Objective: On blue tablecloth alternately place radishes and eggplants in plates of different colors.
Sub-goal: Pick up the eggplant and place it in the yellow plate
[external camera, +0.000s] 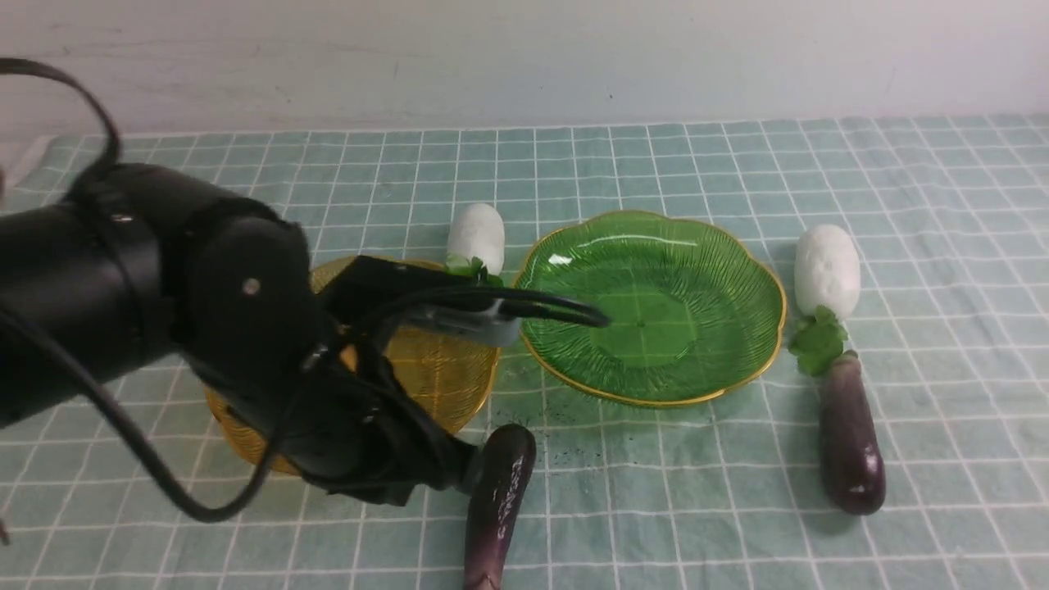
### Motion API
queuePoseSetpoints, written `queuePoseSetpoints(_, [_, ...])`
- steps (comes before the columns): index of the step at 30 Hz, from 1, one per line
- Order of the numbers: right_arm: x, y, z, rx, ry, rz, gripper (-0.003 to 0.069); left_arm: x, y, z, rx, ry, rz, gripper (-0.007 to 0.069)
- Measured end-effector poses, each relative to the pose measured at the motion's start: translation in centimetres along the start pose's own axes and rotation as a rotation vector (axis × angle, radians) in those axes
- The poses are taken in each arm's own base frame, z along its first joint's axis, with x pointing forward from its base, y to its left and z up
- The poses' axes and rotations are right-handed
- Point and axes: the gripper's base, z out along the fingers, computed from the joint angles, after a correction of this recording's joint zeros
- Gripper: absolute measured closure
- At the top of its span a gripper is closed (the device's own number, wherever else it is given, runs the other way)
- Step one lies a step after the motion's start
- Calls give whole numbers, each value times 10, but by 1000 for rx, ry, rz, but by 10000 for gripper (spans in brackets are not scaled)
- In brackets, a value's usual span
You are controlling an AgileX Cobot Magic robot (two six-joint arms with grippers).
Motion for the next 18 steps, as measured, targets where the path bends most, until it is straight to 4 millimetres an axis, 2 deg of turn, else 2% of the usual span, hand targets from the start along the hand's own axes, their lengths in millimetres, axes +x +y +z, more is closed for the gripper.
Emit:
queuePoseSetpoints(2, [-4,1,11,1,105,-45,673,-10,-12,9,5,-20,22,606])
queuePoseSetpoints(6, [-1,-1,20,4,179,-42,673,-20,-21,27,10,-17,37,513])
queuePoseSetpoints(7, [0,-2,23,5,199,-38,673,-23,-22,36,10,-3,35,446])
queuePoseSetpoints(11, [0,-2,24,5,203,-36,673,-24,-23,60,1,54,9,269])
queuePoseSetpoints(12, [0,-2,24,5,203,-36,673,-24,-23,61,0,57,6,259])
queuePoseSetpoints(13, [0,-2,24,5,203,-36,673,-25,-24,73,-5,77,-28,162])
queuePoseSetpoints(14, [0,-2,24,5,203,-36,673,-25,-24,74,-6,78,-28,162])
queuePoseSetpoints(17, [0,-2,24,5,203,-36,673,-27,-25,92,-6,95,-69,69])
queuePoseSetpoints(18, [0,-2,24,5,203,-36,673,-27,-25,97,-4,104,-79,61])
